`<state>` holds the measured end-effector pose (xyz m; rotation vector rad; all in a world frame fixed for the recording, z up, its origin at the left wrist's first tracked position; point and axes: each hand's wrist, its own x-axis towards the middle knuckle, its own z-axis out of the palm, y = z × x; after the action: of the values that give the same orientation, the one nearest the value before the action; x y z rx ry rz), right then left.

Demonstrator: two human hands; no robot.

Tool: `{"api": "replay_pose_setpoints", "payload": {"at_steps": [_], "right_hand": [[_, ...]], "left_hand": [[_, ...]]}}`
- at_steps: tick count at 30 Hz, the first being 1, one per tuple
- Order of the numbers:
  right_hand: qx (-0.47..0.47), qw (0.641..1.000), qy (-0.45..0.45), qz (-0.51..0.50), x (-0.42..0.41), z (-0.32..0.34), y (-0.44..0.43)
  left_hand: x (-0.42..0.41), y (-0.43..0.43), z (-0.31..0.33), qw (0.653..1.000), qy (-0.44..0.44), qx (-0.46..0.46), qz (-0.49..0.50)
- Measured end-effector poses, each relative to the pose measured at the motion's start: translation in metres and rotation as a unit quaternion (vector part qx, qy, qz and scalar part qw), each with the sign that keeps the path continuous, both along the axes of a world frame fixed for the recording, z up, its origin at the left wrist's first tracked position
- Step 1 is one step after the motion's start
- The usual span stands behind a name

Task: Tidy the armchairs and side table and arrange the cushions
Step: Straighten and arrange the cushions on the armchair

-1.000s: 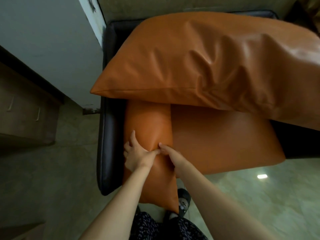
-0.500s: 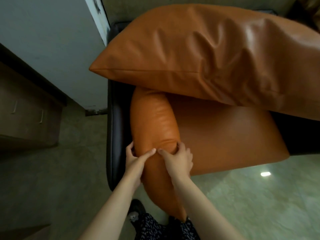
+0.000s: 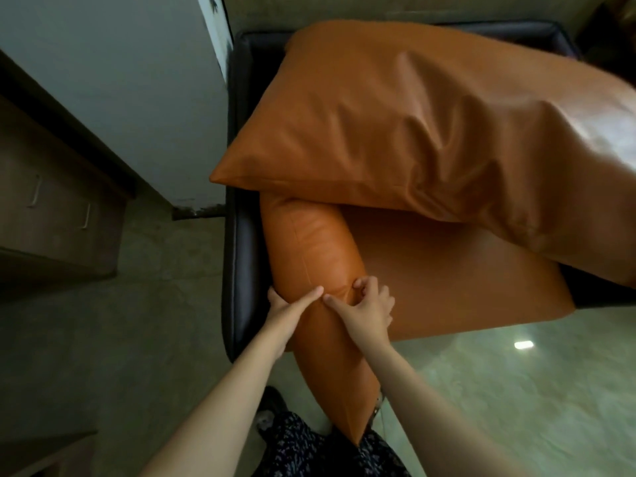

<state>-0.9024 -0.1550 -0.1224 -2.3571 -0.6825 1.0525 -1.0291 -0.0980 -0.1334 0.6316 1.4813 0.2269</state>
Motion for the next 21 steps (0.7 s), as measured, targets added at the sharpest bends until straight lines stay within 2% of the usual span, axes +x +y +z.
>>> {"api": "replay_pose_setpoints", "payload": {"at_steps": [5,14,21], "right_hand": [[-0.060,0.990,0.130,-0.004,0.007,-0.004,0.003],[-0.049,0.985,0.160,-0.037,-0.016,-0.003,-0.008],[-0.028,0.982,0.179,-0.052,-0.024,-0.011,-0.013]], "left_hand": [[0.011,0.001,-0.003,0.999,0.029,0.016,0.024],[0.001,0.001,0.001,0.996,0.070,0.049,0.029],[0.023,-0.014,0.008,0.959,0.259,0.078,-0.082]]}}
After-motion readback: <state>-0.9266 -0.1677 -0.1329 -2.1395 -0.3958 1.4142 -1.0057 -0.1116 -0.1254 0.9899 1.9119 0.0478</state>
